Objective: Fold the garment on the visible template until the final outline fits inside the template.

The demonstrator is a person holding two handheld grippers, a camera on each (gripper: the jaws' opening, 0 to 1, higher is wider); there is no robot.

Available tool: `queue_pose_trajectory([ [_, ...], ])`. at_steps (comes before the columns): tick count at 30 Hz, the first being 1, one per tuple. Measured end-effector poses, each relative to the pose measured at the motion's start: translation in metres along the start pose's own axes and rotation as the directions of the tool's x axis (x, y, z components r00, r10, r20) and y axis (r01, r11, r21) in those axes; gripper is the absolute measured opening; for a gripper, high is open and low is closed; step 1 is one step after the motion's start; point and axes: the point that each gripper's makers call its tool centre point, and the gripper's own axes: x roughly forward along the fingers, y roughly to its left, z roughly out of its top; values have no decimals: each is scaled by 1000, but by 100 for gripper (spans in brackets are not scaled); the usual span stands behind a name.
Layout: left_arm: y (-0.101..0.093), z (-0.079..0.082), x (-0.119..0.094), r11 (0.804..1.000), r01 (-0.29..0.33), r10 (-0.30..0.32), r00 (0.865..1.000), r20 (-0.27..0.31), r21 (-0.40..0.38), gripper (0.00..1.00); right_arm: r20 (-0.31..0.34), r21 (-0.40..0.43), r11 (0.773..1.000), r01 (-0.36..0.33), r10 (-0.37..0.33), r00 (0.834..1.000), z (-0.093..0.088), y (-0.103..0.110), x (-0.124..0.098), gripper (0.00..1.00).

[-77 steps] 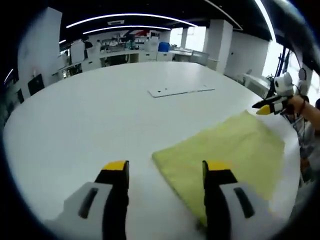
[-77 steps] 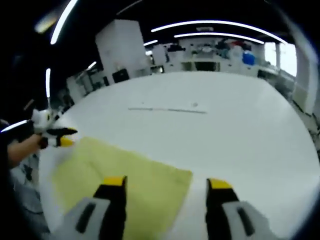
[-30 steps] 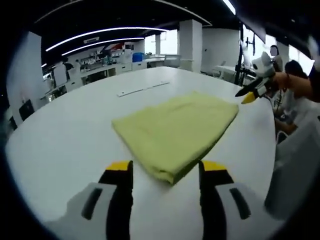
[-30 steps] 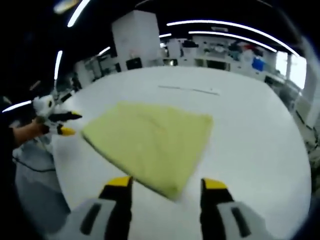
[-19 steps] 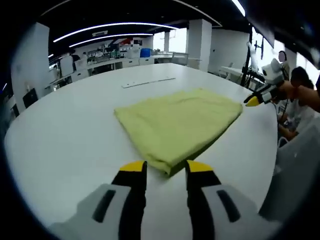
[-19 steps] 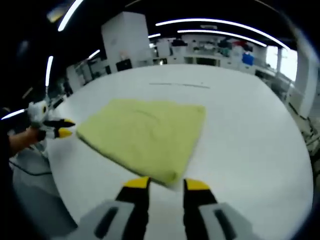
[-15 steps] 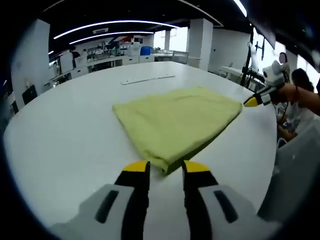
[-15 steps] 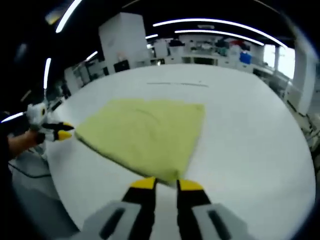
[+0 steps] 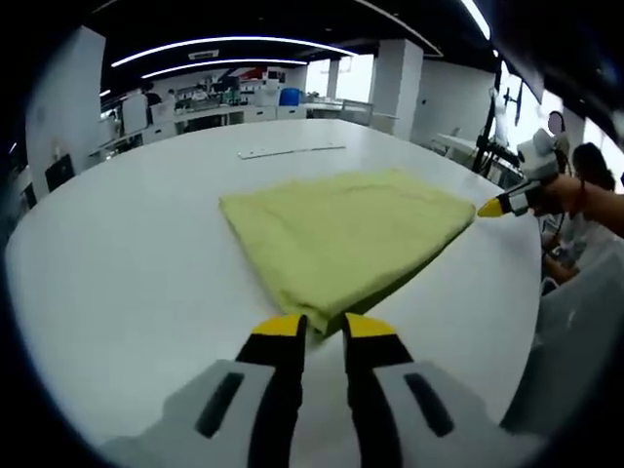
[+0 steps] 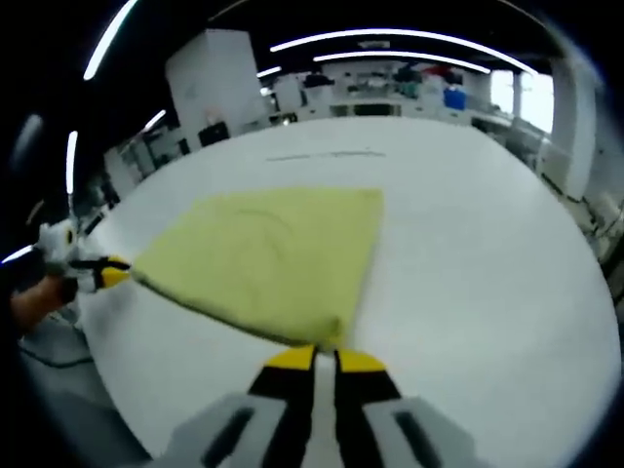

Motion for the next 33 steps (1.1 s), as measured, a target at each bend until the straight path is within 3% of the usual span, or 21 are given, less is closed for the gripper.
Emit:
queue_pose_trajectory([
  [12, -4, -1, 1, 999, 12, -12, 1000, -2, -46, 7, 17, 42, 999, 21, -22, 1000, 2, -5, 13, 2],
  [20, -2, -3, 1, 999, 18, -18, 1000, -12, -49, 0, 18, -6, 1000, 26, -26, 1000, 2, -7, 9, 0],
  [27, -3, -2, 0, 1000, 19, -20, 1000, -22, -20, 0, 6, -130, 991, 29, -28, 1000, 7, -11, 6, 0],
  [31, 4, 2, -2, 1000, 4, -4, 1000, -17, -2, 0, 9, -249, 967, 50, -50, 999, 15, -19, 0, 0],
  [33, 6, 2, -2, 1000, -4, 4, 1000, -15, -13, 0, -5, -271, 962, 32, -34, 999, 14, -16, -1, 0],
])
